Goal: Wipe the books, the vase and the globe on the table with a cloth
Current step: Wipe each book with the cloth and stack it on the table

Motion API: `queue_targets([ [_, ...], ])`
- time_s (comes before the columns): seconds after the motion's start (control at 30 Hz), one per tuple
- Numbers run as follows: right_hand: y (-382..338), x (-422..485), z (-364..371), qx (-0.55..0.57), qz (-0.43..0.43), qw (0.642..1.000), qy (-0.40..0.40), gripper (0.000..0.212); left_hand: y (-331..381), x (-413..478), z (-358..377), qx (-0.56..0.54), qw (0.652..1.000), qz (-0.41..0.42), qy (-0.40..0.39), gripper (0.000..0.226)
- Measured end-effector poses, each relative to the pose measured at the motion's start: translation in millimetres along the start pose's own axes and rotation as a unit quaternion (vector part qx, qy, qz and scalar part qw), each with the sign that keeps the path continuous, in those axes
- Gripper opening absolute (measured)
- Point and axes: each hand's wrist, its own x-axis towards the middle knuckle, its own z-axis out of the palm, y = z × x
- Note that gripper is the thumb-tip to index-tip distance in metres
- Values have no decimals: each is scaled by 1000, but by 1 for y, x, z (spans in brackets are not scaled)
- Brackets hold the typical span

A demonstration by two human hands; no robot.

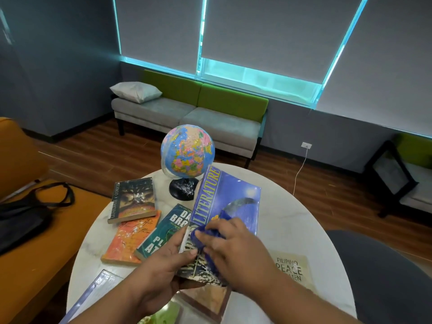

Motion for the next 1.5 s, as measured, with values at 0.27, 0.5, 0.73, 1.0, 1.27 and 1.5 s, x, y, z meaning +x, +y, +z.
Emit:
queue_targets([
  [0.27,1,12,-10,4,-12,999,49,35,2,-2,1,-23,997,-48,-51,70],
  [0.5,22,18,-14,20,20,998,61,37,3,-5,1,-67,991,-68,-94,77],
  [0.73,-5,-4,-12,27,-114,993,-24,31,0,-2,-6,-105,989,-53,-86,81],
  [1.0,12,11,-15,-3,24,999,42,38,2,-1,-9,-143,983,-51,-101,85],
  [1.27,-34,-8,4,-41,-131,990,-21,23,-3,7,6,-125,992,-23,10,34],
  [1.5,22,-6,-9,19,8,999,34,33,5,9,3,-64,996,29,46,41],
])
